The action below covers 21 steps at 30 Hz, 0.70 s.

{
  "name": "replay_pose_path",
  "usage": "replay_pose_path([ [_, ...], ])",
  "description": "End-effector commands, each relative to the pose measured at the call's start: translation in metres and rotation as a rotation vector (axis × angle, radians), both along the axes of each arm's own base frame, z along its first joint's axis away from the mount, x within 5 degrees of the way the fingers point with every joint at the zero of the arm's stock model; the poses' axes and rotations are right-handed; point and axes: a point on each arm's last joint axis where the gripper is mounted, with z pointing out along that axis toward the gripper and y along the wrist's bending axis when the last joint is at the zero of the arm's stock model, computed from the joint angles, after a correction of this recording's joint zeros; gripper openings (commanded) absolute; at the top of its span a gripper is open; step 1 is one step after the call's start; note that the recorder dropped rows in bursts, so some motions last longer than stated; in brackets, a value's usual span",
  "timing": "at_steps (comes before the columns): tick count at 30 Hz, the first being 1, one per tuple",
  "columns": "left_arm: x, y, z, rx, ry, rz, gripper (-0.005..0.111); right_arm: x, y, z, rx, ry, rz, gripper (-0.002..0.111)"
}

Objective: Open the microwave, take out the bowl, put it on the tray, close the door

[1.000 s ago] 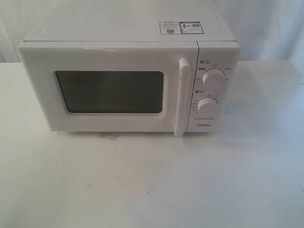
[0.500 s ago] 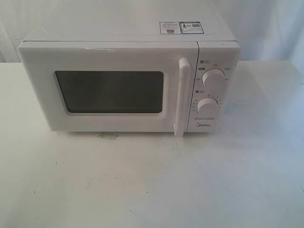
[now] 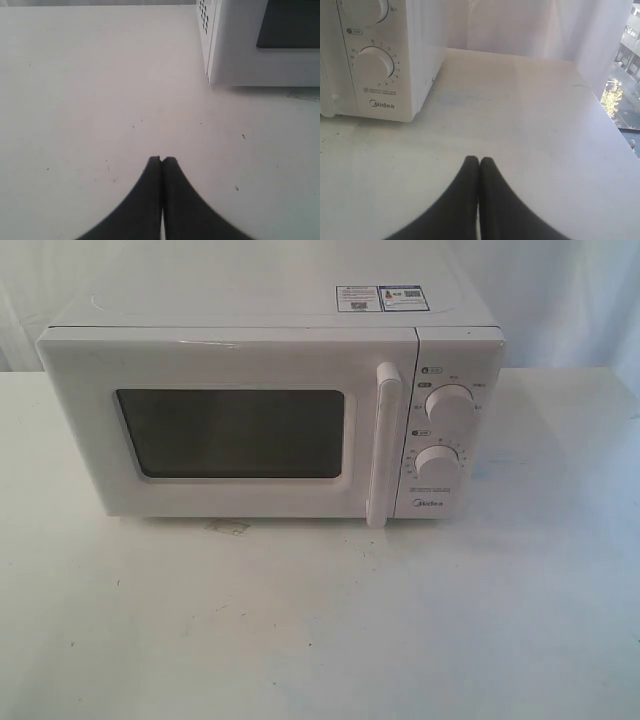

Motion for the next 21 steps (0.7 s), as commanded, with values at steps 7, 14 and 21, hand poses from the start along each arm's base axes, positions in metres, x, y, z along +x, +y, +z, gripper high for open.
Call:
replay_pose_path([
  [7,0.000,-0.001,-0.001,-0.005,0.003,-0.009,0.000,0.001,0.001,0.028,-0.020,-0.335,0.011,0.000],
  [14,0.000,-0.001,-0.001,-0.005,0.003,-0.009,0.000,-0.010,0.003,0.063,-0.034,-0.740,0.025,0.000],
  [21,0.000,-0.001,-0.001,-0.005,0.003,-0.009,0.000,-0.037,0.003,0.097,-0.022,-1.169,0.023,0.000],
])
